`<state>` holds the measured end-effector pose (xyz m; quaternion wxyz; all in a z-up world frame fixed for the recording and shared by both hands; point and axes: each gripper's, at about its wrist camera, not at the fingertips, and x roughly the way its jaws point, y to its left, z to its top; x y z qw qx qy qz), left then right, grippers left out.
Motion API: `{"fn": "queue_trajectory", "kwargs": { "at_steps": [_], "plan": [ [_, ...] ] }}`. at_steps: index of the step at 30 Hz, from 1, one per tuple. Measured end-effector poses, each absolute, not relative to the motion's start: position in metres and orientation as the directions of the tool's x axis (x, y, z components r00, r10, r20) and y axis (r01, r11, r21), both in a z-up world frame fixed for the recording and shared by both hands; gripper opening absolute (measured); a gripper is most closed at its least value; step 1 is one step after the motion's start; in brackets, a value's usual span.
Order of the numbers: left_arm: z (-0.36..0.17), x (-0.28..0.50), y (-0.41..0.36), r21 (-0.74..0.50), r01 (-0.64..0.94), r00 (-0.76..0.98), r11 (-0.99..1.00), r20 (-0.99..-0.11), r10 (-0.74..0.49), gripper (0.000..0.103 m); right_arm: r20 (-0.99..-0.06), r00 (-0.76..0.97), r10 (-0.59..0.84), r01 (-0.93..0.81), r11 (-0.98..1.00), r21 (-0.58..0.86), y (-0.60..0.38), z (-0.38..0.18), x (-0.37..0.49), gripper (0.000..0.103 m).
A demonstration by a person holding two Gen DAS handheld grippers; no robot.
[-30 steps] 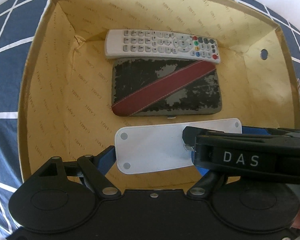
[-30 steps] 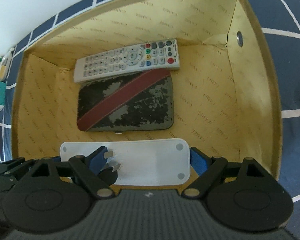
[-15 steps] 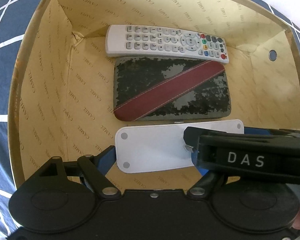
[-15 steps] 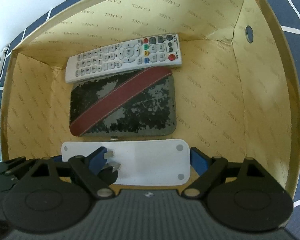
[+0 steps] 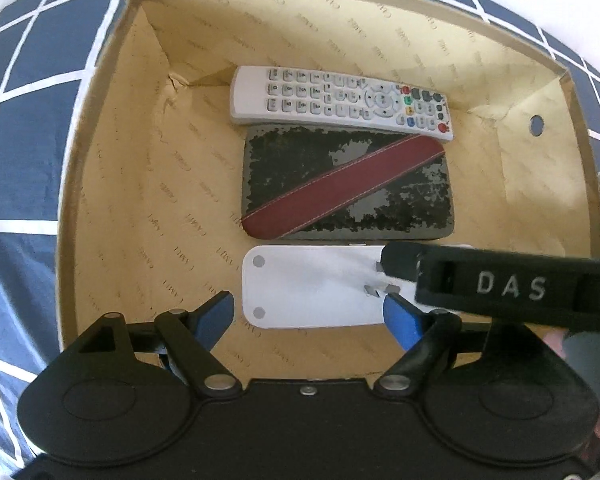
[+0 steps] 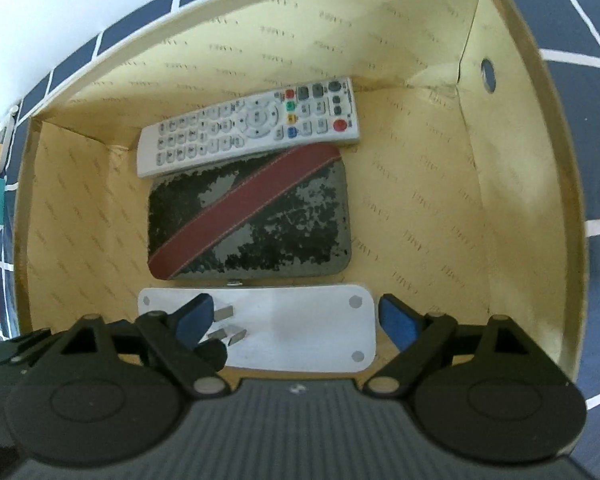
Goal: Organize objects
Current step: 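Lower the plate into the box beside the glasses case and open both tools, then withdraw both tools from the box toward the white AC remotes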
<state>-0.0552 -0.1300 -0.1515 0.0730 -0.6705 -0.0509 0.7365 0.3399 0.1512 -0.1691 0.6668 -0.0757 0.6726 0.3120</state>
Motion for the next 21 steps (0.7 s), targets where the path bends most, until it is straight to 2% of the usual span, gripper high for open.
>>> {"fn": "queue_trajectory", "kwargs": {
  "at_steps": [4,15,21],
  "plan": [
    [-0.139,-0.047,-0.128,-0.169,-0.018,-0.113,-0.986,-0.979,0.170,0.081,-0.937,-0.078,0.342,-0.531,0.781,0.329,0.145,-0.151,0.340,0.089],
    [-0.090,-0.003,-0.120,-0.145,0.027,-0.200,-0.989,-0.970,0.137,0.091,-0.905,-0.028,0.424,-0.584,0.728,0.359,0.122,-0.100,0.329,0.090],
    [-0.066,0.024,-0.111,-0.135,0.038,-0.243,-0.990,-0.962,0.122,0.095,-0.892,0.015,0.453,-0.596,0.720,0.356,0.090,-0.074,0.320,0.096]
  ]
}}
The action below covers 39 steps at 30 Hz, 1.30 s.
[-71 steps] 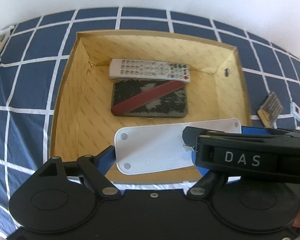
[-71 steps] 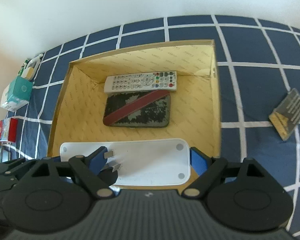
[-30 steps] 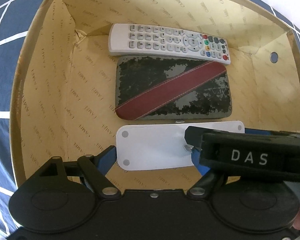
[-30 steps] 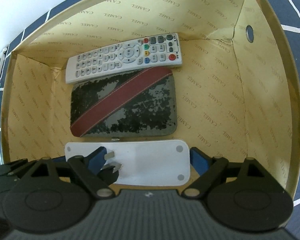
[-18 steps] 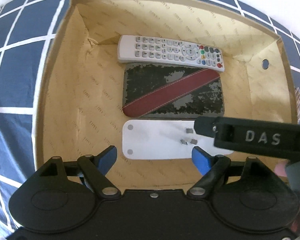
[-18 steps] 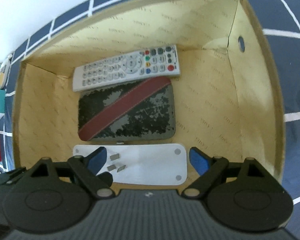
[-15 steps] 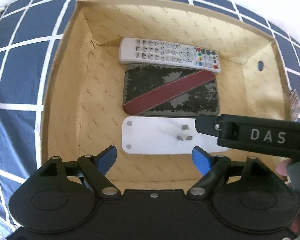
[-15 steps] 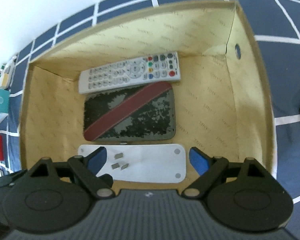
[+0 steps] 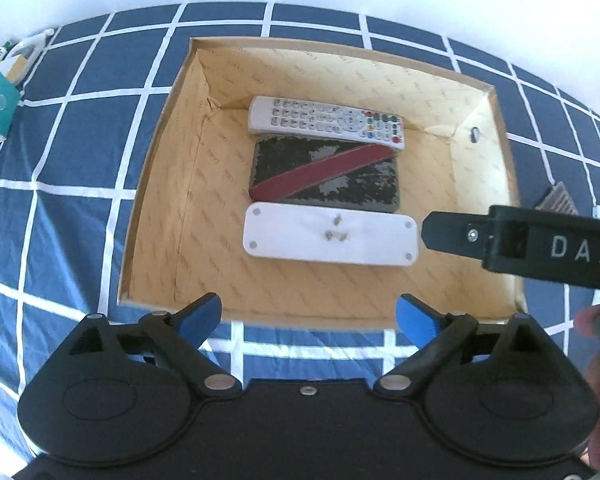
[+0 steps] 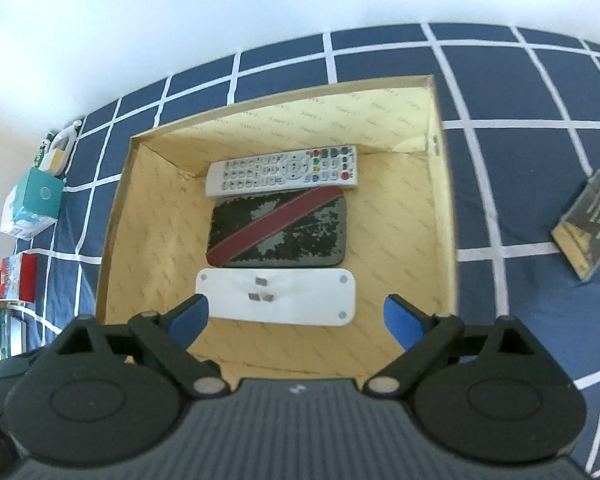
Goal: Organize objects
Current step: 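Withdraw both tools from the box toward the white AC remotes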
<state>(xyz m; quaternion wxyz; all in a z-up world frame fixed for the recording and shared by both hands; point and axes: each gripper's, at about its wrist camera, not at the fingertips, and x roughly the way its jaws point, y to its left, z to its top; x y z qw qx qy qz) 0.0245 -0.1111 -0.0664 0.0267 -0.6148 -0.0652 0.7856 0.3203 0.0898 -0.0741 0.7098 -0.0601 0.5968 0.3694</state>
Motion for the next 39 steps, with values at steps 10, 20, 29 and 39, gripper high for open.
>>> {"fn": "queue_trajectory", "kwargs": {
  "at_steps": [10,20,29,39],
  "plan": [
    [-0.038,0.062,-0.085,-0.115,0.034,-0.290,-0.993,-0.952,0.100,0.103,-0.872,0.071,0.484,-0.591,0.725,0.354,0.031,-0.042,0.307,0.103],
    [-0.020,0.082,-0.032,-0.122,-0.017,-0.311,-0.992,-0.943,0.121,0.103,-0.865,0.120,0.487,-0.551,0.758,0.350,-0.032,-0.031,0.316,0.103],
    [-0.014,0.083,0.040,-0.114,-0.066,-0.317,-0.991,-0.940,0.129,0.103,-0.866,0.157,0.475,-0.508,0.791,0.342,-0.095,-0.032,0.348,0.103],
    [-0.012,0.076,0.136,-0.125,-0.104,-0.310,-0.987,-0.938,0.152,0.103,-0.875,0.183,0.448,-0.465,0.824,0.324,-0.177,-0.034,0.404,0.103]
  ]
}}
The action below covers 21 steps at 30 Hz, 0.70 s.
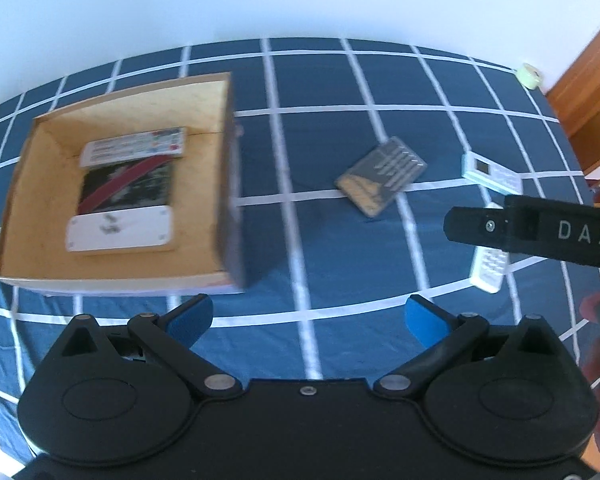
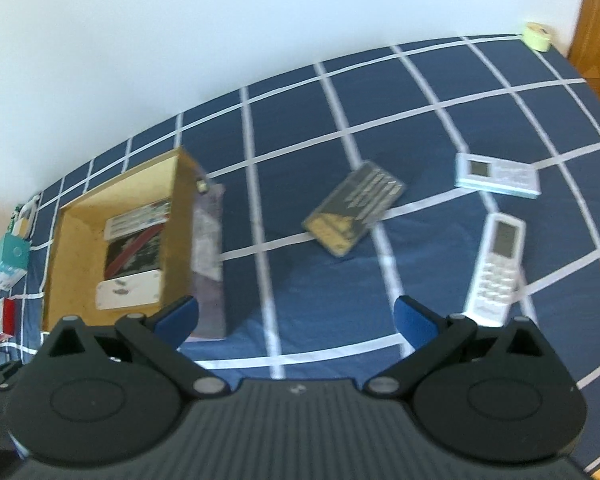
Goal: Organize objects
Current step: 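Withdraw both tools from the box toward the white AC remotes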
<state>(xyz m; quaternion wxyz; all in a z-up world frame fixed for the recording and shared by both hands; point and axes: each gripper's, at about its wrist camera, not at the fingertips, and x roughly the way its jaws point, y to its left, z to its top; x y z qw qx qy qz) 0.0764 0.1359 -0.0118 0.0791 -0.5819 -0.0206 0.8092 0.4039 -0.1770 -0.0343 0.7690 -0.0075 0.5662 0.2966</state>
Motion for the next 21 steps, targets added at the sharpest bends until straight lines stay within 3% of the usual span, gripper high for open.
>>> {"fn": "queue_trajectory", "kwargs": {
  "at_steps": [21],
  "plan": [
    [-0.027,0.059,0.288,-0.133,-0.162,-0.291,-0.978,-0.940,0.176,0.103,-0.885,0.258,0.387,-0.398,0.878,0.268,-0.313,-0.053,0.499,0.103]
  ]
}}
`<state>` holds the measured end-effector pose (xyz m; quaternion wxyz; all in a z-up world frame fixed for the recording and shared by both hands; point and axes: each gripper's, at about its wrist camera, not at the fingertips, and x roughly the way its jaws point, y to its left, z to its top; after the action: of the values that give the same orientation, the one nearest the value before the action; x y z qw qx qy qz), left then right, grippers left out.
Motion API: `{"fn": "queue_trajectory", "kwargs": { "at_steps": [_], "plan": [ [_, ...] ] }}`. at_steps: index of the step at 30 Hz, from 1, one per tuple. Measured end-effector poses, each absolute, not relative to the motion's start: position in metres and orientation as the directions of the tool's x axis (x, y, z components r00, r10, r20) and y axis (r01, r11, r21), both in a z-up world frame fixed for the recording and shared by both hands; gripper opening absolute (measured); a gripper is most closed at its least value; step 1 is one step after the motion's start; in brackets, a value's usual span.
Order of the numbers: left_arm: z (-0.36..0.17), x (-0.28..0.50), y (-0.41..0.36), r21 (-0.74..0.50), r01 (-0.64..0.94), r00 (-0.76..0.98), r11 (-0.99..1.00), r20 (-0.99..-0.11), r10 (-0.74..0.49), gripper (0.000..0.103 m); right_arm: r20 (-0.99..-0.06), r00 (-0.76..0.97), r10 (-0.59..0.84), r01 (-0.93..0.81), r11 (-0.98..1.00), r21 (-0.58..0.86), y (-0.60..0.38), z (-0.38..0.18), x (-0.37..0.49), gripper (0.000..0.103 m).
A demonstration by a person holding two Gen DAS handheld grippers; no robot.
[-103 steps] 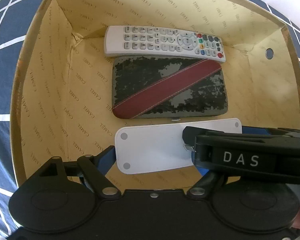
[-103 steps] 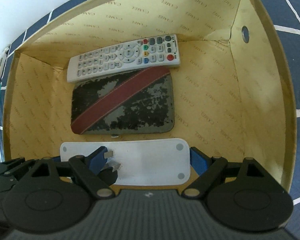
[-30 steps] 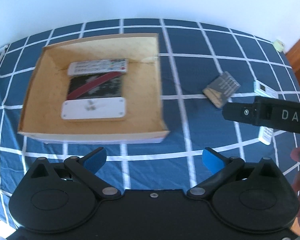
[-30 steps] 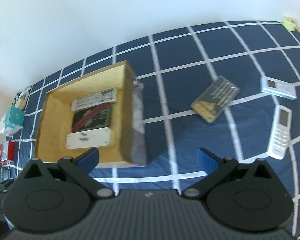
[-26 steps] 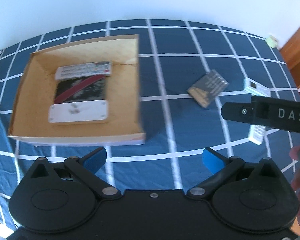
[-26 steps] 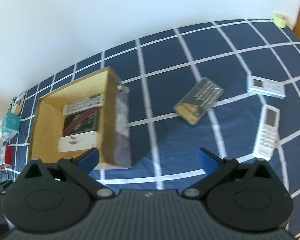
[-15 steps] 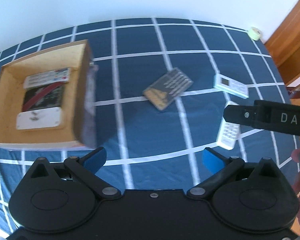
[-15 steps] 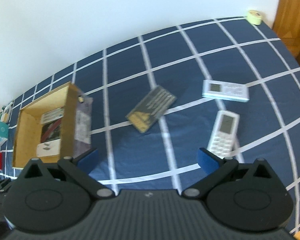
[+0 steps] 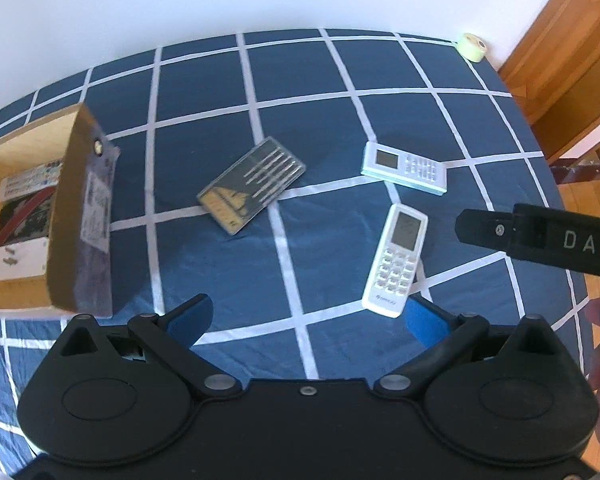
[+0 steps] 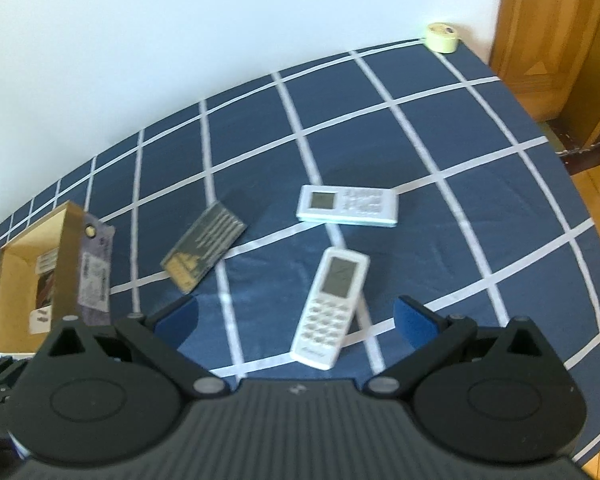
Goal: Organize objects
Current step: 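Withdraw both tools from the box toward the white AC remotes, then lower both tools onto a white AC remote and close on it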
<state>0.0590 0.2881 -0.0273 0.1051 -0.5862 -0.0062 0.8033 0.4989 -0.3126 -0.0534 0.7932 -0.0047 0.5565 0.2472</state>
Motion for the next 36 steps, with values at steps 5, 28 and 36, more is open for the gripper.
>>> {"fn": "queue_trajectory", "kwargs": {
  "at_steps": [5,28,36],
  "plan": [
    [-0.033,0.045,0.306,-0.123,-0.177,-0.281,-0.977,-0.945,0.170,0.103,-0.889,0.259,0.378,-0.372,0.888,0.269,-0.326,-0.060,0.516,0.103],
    [-0.110,-0.079,0.368,-0.094,-0.302,-0.149,-0.949,-0.978,0.145,0.103,-0.939,0.154,0.309,-0.242,0.933,0.267,-0.306,-0.142,0.627,0.103],
    [-0.149,-0.112,0.393,-0.118,-0.352,-0.089,-0.929,-0.983,0.158,0.103,-0.948,0.118,0.295,-0.198,0.943,0.269,-0.297,-0.175,0.660,0.103]
  ]
}}
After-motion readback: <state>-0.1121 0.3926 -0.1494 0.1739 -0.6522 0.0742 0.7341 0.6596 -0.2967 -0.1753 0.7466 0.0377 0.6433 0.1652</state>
